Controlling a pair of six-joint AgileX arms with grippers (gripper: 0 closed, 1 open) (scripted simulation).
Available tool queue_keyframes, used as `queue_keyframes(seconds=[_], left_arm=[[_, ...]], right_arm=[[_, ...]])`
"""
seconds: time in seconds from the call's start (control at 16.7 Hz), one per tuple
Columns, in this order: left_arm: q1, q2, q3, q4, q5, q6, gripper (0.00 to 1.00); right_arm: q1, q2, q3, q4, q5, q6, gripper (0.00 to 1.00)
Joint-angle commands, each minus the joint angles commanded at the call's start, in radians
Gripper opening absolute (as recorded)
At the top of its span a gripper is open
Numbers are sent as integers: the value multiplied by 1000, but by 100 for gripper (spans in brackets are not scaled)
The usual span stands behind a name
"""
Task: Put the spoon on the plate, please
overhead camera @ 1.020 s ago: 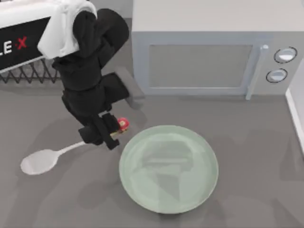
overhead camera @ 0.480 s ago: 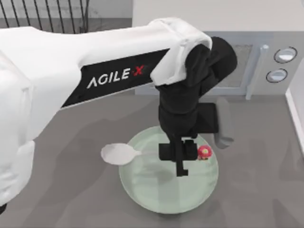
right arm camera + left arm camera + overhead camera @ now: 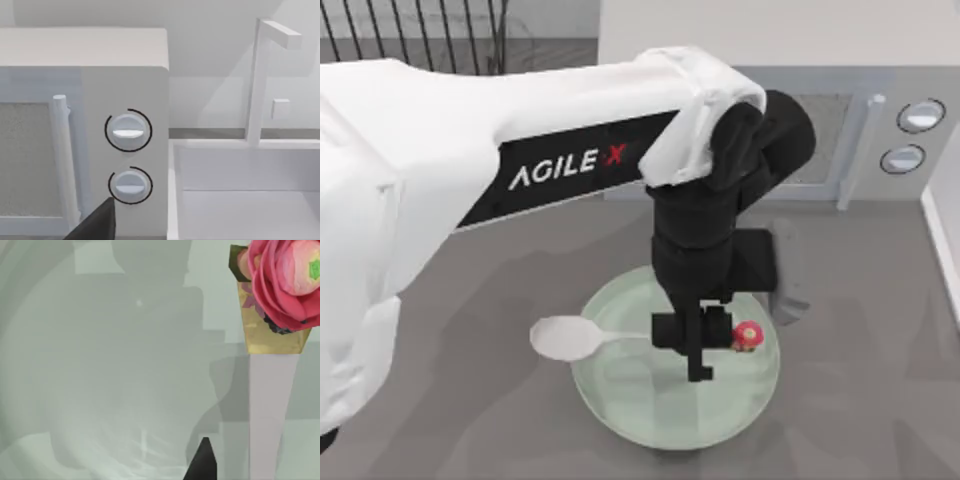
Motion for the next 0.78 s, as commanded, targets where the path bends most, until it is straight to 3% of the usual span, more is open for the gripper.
queue_keyframes(seconds=[0.48, 0.78], left_arm=[[-9, 27, -55, -40, 98, 14, 0], [-7, 25, -77, -13, 110, 17, 0]], right_arm=[[0, 0, 0, 0, 0, 0, 100], [0, 0, 0, 0, 0, 0, 100]])
